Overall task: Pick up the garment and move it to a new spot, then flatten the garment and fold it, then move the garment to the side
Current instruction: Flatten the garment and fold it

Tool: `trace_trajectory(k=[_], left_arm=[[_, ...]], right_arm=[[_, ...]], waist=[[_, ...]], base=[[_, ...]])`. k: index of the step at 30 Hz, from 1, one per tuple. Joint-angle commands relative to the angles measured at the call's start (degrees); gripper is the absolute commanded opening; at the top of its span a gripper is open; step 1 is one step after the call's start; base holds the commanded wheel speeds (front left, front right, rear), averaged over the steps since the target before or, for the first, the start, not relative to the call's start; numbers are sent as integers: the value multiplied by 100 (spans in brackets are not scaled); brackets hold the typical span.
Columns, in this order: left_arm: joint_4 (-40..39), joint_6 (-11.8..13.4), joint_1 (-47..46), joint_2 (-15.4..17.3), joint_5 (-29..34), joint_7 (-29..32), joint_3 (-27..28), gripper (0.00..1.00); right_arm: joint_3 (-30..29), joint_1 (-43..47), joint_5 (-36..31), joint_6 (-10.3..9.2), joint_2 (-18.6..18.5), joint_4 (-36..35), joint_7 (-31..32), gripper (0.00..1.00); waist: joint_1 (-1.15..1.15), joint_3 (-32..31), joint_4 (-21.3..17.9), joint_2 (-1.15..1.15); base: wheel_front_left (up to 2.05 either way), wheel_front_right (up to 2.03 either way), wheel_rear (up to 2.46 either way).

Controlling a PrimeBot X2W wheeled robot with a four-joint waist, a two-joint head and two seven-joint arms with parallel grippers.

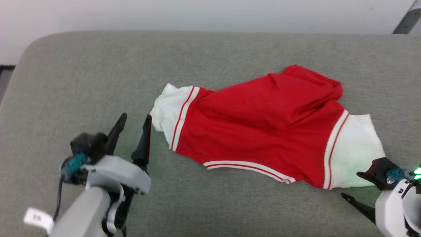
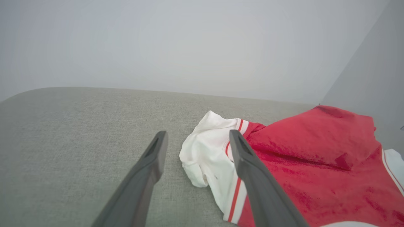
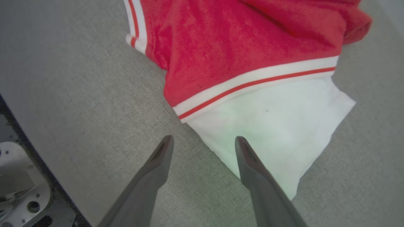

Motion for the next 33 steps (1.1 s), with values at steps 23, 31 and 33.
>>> trace_trajectory(k=[23, 31, 33], left_arm=[[-1012, -1010, 1263, -1329, 2273, -12, 2219, 100], [-616, -1397, 343, -455, 2069, 993, 1557, 100], [-658, -1405, -116, -114, 1641, 1712, 1063, 100]], right_arm=[[2031, -1673, 390, -21, -516, 976, 27, 0], [2274, -2011, 580, -10, -451, 1087, -191, 0], [2344, -2113, 583, -11, -431, 1117, -212, 0]], waist=[[0, 797, 628, 0], [0, 846, 342, 0], [0, 885, 287, 0]], base=[[0, 0, 0], [0, 0, 0], [0, 0, 0]])
